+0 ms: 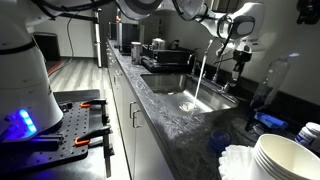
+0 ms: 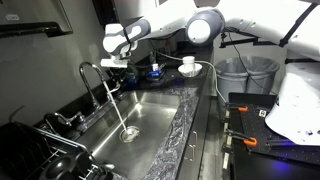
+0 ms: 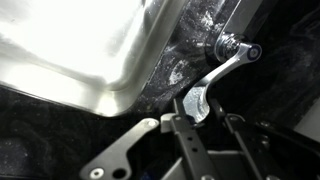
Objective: Open the faucet using the faucet handle on the right then close the faucet
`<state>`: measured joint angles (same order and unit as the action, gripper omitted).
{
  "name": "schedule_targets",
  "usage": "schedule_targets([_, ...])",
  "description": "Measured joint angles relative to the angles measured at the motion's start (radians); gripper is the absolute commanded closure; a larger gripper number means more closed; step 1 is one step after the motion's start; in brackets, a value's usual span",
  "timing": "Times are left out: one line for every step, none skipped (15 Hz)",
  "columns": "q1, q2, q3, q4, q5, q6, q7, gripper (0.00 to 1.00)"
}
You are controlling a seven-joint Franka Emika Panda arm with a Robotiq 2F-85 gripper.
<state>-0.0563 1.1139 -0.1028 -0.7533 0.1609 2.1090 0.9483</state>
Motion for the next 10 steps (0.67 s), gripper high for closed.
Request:
schedule_targets([-0.001, 0.000, 0.000, 0.001, 0.000, 0.000, 0.000, 0.93])
schedule_targets([-0.002, 0.001, 0.001, 0.002, 0.001, 0.000, 0.000, 0.93])
schedule_targets([-0.003, 0.002, 0.002, 0.003, 0.003, 0.000, 0.000, 0.93])
schedule_targets([-0.005, 0.004, 0.003, 0.006, 0.005, 0.000, 0.000, 0.93])
schedule_targets([-0.007, 0.006, 0.003, 0.009, 0.008, -0.001, 0.000, 0.93])
schedule_targets([-0.010, 0.008, 0.005, 0.012, 0.012, -0.002, 0.000, 0.93])
schedule_targets([-0.013, 0.010, 0.006, 0.016, 0.018, -0.003, 0.000, 0.93])
schedule_targets([-0.016, 0.013, 0.009, 0.021, 0.023, -0.005, 0.000, 0.93])
schedule_targets([-0.021, 0.017, 0.013, 0.028, 0.027, -0.008, 0.000, 0.93])
schedule_targets([-0.025, 0.022, 0.016, 0.038, 0.031, -0.011, 0.000, 0.93])
